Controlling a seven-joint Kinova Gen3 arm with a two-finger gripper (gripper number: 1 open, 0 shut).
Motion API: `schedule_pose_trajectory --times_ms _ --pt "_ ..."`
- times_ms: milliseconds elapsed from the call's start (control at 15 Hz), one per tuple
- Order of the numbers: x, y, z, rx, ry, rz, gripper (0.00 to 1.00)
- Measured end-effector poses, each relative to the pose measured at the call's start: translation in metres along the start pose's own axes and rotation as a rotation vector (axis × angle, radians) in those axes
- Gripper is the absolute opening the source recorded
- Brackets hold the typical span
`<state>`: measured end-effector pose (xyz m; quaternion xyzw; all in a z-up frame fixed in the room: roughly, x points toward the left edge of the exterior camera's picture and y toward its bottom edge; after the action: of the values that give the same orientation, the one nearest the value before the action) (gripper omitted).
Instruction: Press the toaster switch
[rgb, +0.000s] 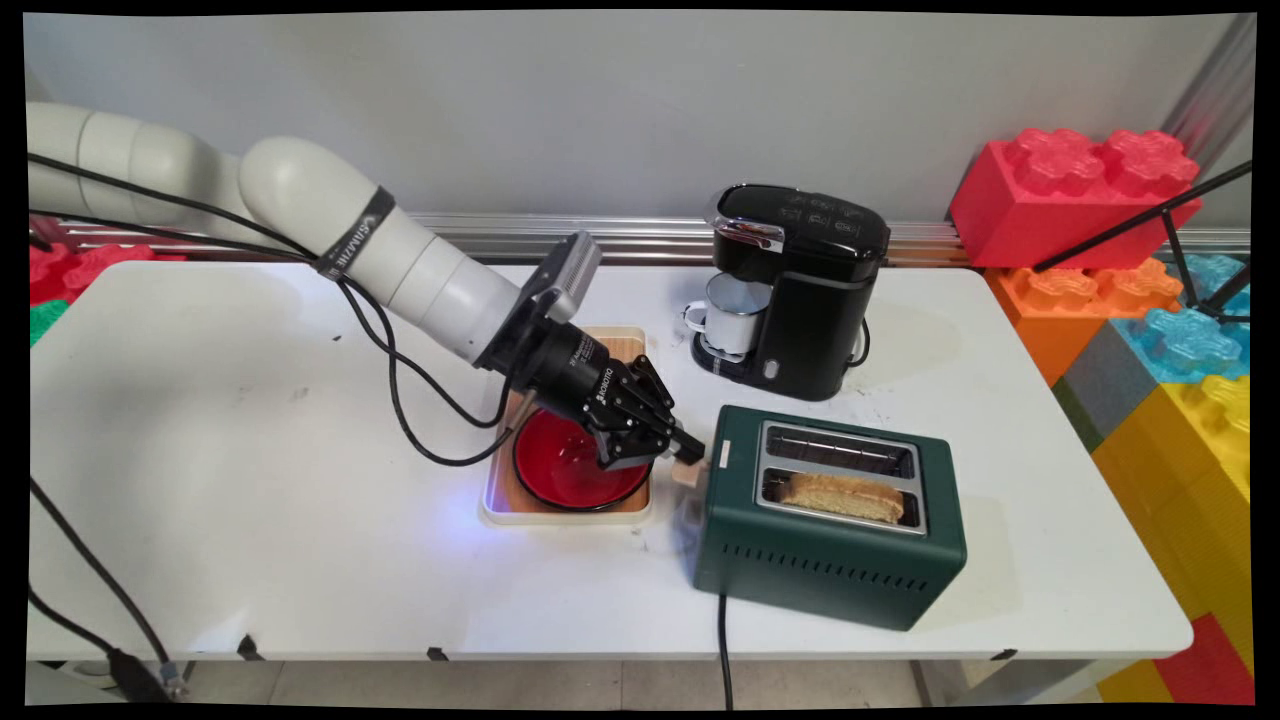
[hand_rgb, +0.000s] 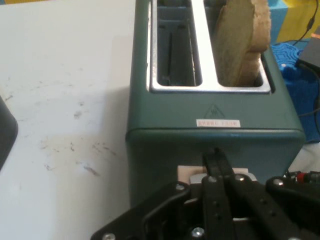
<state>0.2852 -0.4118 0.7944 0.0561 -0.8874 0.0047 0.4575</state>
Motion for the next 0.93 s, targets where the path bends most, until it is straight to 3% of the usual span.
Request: schedule_pose_trajectory --times_ms 933 --pt "-0.021 -0.003 0.015 -0.006 -0.027 -0.012 0.0"
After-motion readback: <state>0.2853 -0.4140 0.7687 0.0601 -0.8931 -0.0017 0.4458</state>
